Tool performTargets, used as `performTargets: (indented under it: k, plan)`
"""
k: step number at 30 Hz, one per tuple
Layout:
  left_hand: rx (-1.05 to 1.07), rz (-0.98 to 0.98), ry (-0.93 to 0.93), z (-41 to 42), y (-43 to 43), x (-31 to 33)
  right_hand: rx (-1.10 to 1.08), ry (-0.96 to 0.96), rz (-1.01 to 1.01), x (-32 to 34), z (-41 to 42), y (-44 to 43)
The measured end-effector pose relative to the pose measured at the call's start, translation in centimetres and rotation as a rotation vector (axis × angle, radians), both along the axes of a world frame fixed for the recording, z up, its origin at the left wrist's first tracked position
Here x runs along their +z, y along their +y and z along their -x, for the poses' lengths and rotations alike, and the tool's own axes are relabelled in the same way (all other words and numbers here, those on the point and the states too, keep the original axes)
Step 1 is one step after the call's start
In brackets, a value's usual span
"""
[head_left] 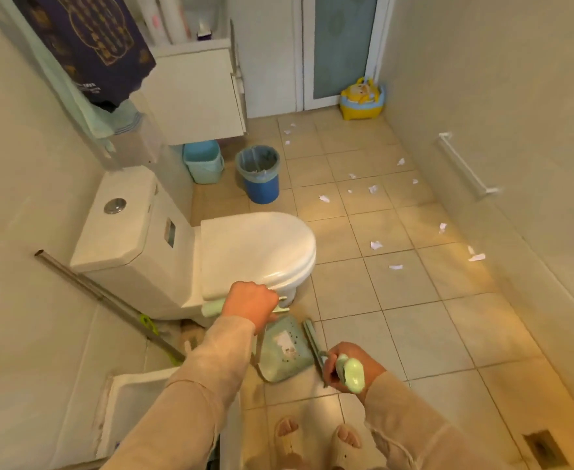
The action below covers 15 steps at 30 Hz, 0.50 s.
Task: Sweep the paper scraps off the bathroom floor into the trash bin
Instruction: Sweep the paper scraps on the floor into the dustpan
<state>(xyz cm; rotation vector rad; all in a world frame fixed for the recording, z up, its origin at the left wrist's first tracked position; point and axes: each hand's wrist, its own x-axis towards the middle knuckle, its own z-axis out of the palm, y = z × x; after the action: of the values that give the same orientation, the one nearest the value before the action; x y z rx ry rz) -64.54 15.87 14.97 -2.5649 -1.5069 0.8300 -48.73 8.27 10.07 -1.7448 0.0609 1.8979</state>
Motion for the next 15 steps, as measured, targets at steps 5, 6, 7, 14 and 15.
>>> performTargets:
  k: [5, 6, 7, 14, 15]
  plan:
    - [0.005, -0.007, -0.086, -2.1, -0.3, -2.3, -0.107, -0.139, -0.04, -1.1, -1.2, -0.8]
    - [0.023, 0.009, -0.094, -2.5, -0.3, -2.7, -0.153, -0.169, -0.025, -1.1, -1.4, -1.1]
    - [0.041, 0.031, -0.106, -2.9, -0.4, -3.0, -0.166, -0.185, -0.011, -1.6, -1.7, -1.4]
    - [0.026, 0.175, -0.207, -7.3, -0.8, -3.7, -0.256, -0.247, 0.019, -3.1, -3.7, -4.3]
    - [0.036, 0.198, -0.201, -7.7, -0.9, -3.7, -0.245, -0.239, 0.029, -3.4, -3.9, -4.6]
